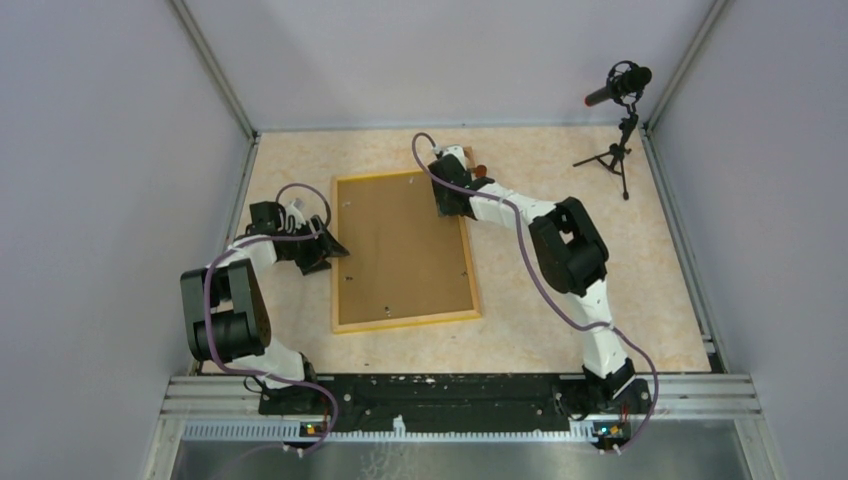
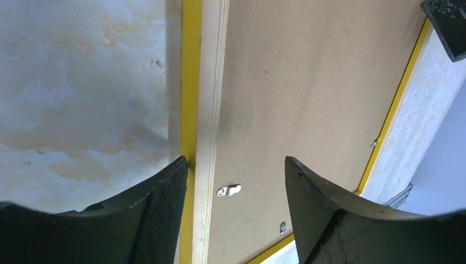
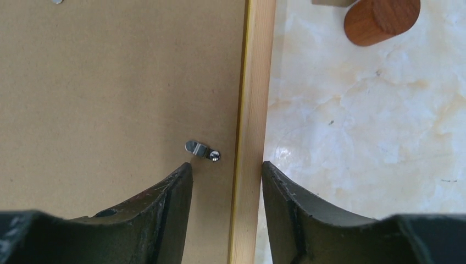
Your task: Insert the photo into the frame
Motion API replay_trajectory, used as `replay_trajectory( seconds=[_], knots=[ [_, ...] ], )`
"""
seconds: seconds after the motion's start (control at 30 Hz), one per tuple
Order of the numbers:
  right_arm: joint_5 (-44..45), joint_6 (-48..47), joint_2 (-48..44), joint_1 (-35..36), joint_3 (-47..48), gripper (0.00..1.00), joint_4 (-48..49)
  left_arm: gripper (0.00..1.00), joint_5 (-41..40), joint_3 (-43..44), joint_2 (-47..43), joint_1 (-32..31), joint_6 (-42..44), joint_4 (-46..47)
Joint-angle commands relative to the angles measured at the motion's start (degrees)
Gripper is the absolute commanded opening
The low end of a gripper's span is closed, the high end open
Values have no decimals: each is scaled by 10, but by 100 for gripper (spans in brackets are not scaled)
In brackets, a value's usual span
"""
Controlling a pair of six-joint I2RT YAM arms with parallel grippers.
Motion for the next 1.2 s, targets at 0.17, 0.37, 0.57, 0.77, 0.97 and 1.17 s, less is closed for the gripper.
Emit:
replay_trajectory(
  seconds=[0.17, 0.37, 0.57, 0.77, 0.97, 1.17],
  knots=[
    [17, 6, 47, -11, 49, 49, 2, 69, 38, -3, -20, -6, -1, 11],
    [17, 13, 66, -17, 64, 44, -2, 69, 40, -4, -20, -6, -1, 11],
    [27, 50, 76, -21, 79, 33, -32, 69, 40, -4, -21, -6, -1, 11],
    [52, 113, 99, -21, 120, 25, -96, 69, 43, -3, -21, -6, -1, 13],
    [67, 183, 125, -20, 168, 2, -185, 69, 42, -4, -24, -8, -1, 12],
    [68, 250, 119, -19, 188, 0, -258, 69, 43, -5, -25, -9, -3, 13]
  ],
)
